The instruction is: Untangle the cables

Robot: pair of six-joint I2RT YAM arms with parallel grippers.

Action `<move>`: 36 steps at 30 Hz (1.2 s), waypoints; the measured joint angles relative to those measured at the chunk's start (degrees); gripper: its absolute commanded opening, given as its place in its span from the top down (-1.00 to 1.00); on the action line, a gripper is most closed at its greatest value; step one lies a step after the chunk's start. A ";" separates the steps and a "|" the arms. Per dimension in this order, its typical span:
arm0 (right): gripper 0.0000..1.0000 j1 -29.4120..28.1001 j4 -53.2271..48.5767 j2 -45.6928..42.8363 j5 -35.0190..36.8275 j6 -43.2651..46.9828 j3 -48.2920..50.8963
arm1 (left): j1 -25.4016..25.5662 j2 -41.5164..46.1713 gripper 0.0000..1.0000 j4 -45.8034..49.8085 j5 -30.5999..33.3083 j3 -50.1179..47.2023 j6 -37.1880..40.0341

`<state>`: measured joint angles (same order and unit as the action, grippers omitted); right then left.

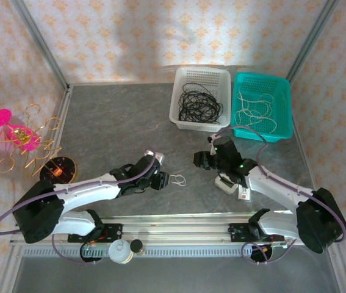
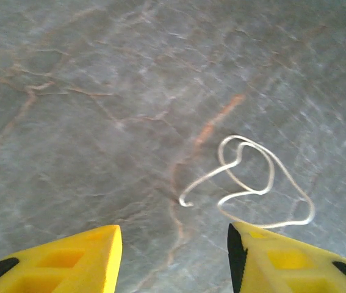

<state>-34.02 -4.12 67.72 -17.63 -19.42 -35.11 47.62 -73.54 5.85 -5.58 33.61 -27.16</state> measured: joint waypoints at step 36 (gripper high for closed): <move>-0.01 0.11 0.09 -4.20 -0.17 -0.50 1.79 | 0.42 -17.25 1.00 2.71 1.64 10.73 9.90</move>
<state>-33.91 -4.03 63.53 -17.80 -19.92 -33.32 48.03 -90.78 8.56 -3.95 44.34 -17.26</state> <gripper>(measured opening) 0.506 0.048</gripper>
